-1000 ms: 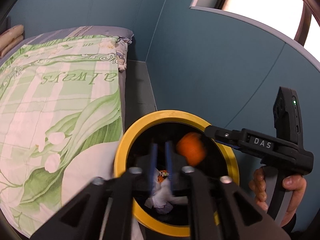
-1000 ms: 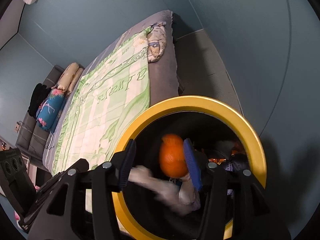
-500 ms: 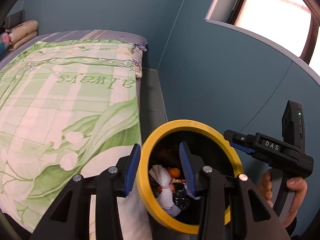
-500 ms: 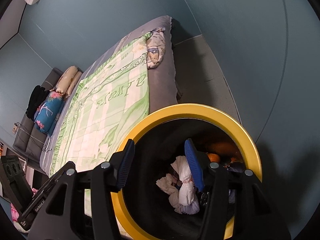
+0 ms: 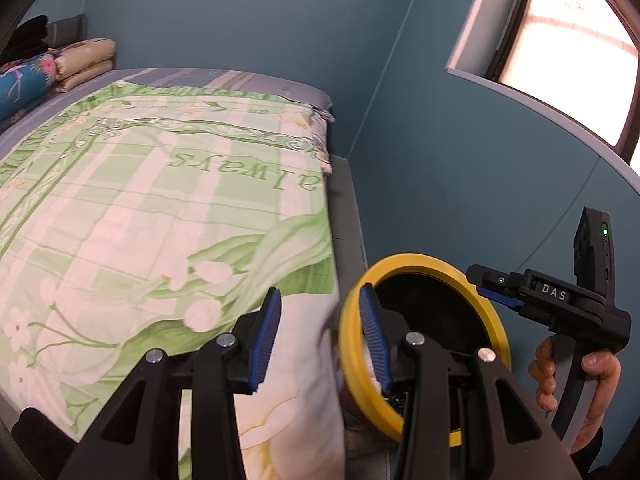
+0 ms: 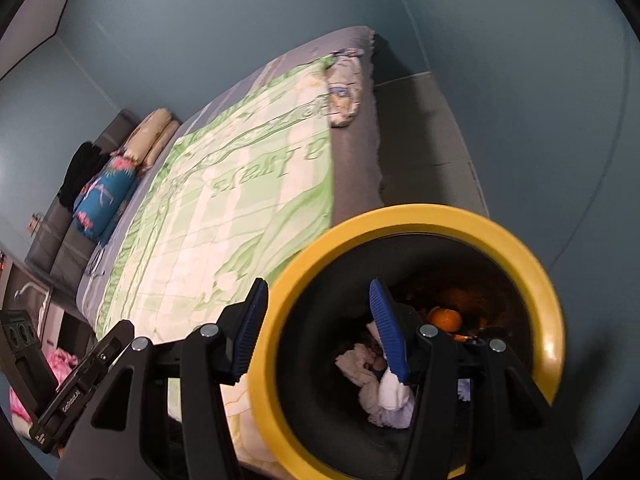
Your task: Collect trash
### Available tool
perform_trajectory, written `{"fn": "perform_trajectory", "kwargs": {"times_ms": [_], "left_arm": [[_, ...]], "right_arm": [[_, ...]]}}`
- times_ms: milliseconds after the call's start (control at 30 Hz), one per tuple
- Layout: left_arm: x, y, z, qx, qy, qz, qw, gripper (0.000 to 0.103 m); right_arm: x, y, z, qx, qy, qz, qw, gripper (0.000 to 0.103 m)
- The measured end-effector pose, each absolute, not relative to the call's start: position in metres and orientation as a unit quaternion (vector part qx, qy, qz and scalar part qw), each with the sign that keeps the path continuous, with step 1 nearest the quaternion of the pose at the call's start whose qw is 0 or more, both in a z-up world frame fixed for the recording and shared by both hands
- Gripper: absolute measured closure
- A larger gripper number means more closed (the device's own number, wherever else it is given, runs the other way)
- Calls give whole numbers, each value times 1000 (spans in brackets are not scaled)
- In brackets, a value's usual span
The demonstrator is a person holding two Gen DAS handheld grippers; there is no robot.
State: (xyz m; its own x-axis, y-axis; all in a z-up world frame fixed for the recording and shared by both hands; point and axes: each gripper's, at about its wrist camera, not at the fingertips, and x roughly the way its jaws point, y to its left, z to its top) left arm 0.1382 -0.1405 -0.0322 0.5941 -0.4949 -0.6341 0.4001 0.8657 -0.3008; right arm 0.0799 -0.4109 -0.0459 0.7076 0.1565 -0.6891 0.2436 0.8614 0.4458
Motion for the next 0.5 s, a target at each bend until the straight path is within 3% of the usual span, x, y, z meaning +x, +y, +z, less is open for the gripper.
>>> {"fn": "perform_trajectory", "kwargs": {"times_ms": [400, 500], "left_arm": [[118, -56, -28, -78, 351, -176, 916, 65], [110, -37, -26, -80, 346, -162, 921, 65]], "right_arm": [[112, -316, -26, 186, 396, 67, 897, 53], [111, -293, -17, 162, 386, 73, 905, 49]]}}
